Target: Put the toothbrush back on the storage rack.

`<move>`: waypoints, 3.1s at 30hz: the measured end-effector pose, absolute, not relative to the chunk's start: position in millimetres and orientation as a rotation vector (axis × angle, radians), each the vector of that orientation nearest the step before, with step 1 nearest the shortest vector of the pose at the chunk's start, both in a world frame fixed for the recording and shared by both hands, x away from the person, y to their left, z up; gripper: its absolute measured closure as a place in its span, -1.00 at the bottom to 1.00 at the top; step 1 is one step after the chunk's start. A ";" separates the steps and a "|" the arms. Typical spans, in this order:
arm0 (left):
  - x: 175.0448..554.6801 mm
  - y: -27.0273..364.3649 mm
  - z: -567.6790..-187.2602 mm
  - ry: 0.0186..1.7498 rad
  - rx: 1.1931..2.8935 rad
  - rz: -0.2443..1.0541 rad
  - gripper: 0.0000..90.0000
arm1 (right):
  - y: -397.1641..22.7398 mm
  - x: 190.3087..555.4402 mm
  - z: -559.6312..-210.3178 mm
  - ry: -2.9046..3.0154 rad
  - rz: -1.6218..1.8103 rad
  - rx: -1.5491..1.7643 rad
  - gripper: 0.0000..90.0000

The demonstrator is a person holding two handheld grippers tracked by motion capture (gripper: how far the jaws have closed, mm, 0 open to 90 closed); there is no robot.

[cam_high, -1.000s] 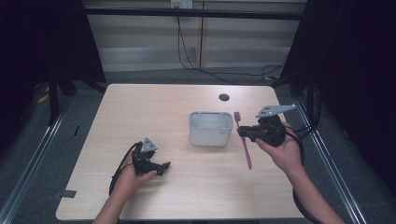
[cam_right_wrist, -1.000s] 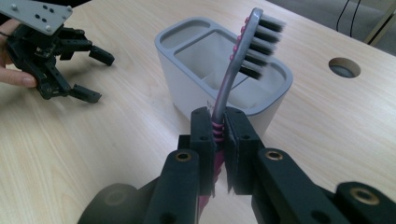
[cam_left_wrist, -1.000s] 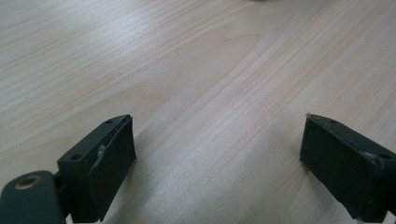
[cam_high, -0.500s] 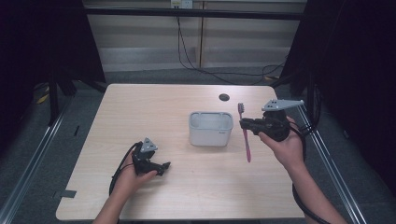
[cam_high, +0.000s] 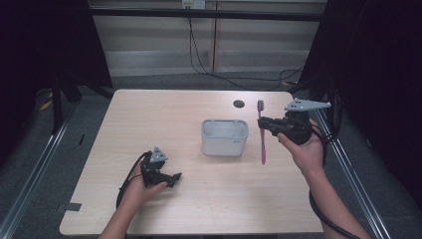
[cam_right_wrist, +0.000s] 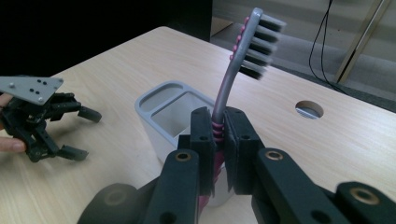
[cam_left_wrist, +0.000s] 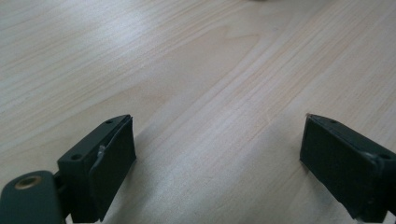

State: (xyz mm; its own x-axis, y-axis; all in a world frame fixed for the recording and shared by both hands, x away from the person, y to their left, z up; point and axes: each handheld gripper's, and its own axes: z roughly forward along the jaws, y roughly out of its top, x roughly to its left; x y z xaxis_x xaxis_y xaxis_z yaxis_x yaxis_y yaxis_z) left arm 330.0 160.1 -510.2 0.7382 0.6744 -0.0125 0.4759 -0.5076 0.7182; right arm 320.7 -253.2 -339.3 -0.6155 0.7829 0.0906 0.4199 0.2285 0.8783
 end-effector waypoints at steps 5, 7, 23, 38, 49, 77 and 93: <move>330.1 160.2 -510.2 0.862 2.205 0.349 -0.78 | -252.6 323.7 -334.8 2.100 1.358 1.108 0.85; 330.1 160.2 -510.3 0.862 2.205 0.349 -0.78 | -252.1 325.2 -333.0 2.090 1.368 1.104 0.85; 330.0 160.1 -510.2 0.863 2.205 0.348 -0.78 | -243.1 337.8 -322.4 2.023 1.384 1.068 0.85; 329.9 160.1 -510.3 0.863 2.204 0.348 -0.78 | -239.8 348.2 -319.1 1.976 1.400 1.072 0.85; 329.9 160.1 -510.3 0.863 2.204 0.348 -0.78 | -236.5 353.9 -313.4 1.935 1.399 1.057 0.85; 329.8 159.7 -510.6 0.869 2.196 0.349 -0.78 | -225.9 370.3 -324.0 1.865 1.408 1.081 0.85; 329.9 160.1 -510.1 0.864 2.206 0.348 -0.78 | -221.5 377.2 -335.1 1.853 1.417 1.098 0.85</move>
State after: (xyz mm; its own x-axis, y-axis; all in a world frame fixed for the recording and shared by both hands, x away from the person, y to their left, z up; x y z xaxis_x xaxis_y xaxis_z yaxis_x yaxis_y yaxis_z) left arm 329.9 160.1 -510.1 0.7379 0.6748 -0.0133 0.4774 -0.5079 0.7170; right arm 377.2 -221.5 -335.1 -0.5107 0.8584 0.0483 0.2716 0.1078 0.9564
